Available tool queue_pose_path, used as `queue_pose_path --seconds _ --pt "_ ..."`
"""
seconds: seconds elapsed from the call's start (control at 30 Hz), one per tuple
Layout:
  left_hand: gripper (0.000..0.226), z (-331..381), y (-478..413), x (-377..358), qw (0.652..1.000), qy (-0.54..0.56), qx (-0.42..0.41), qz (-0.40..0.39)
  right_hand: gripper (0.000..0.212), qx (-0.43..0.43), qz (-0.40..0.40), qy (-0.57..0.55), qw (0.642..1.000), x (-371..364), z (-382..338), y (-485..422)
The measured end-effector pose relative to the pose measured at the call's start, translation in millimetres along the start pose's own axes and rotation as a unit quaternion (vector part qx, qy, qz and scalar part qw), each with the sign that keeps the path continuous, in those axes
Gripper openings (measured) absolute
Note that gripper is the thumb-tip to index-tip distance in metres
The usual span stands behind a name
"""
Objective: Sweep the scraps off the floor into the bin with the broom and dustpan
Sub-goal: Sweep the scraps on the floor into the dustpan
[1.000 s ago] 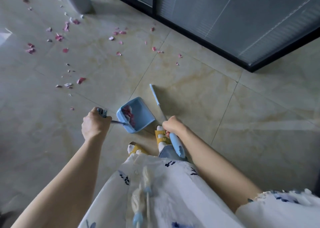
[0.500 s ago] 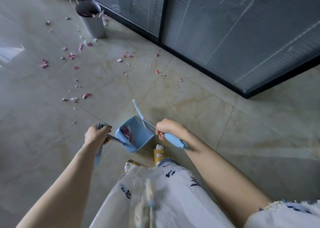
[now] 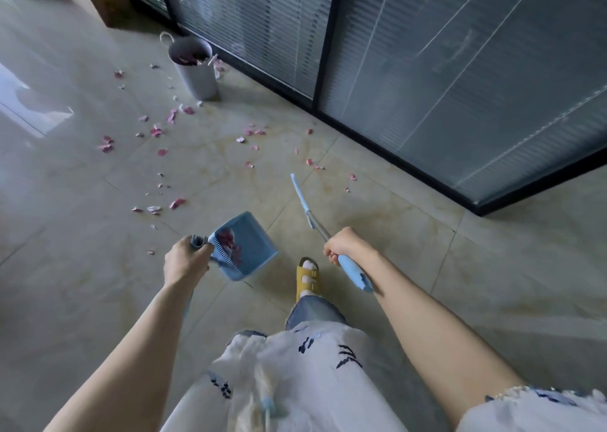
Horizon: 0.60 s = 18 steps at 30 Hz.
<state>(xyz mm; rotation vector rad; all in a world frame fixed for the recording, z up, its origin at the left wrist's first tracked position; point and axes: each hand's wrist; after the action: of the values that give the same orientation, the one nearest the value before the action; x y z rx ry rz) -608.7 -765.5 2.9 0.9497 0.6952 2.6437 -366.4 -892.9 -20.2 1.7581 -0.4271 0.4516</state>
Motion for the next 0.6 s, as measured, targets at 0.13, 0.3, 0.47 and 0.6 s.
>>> queue_pose_path --seconds 0.13,0.3,0.47,0.6 --pt "0.010 31.5 -21.4 -17.2 1.000 0.005 -0.003 0.024 0.016 0.010 0.012 -0.008 1.000 31.9 -21.2 -30.3" --pt "0.011 75.3 -58.3 -46.0 0.998 0.023 0.011 0.057 0.017 0.032 -0.013 -0.056 0.998 76.1 -47.0 -70.2" --pt "0.015 110.3 -84.1 -71.4 0.992 0.042 0.043 0.108 0.026 0.020 -0.079 0.091 0.992 108.6 -45.9 -98.4" --pt "0.015 130.5 -93.9 -80.8 0.988 0.034 0.045 0.145 0.033 0.011 -0.063 0.097 0.993 120.2 -53.8 -123.3"
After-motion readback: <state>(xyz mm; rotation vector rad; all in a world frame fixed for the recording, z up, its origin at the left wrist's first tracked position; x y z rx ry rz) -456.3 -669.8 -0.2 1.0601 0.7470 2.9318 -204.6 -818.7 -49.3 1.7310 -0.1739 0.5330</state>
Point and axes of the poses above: each hand's wrist, its own y-axis away from the middle knuckle, its own x-axis out of the back of the hand, z = x × y, and after that the axes turned 10 degrees about y, right-handed
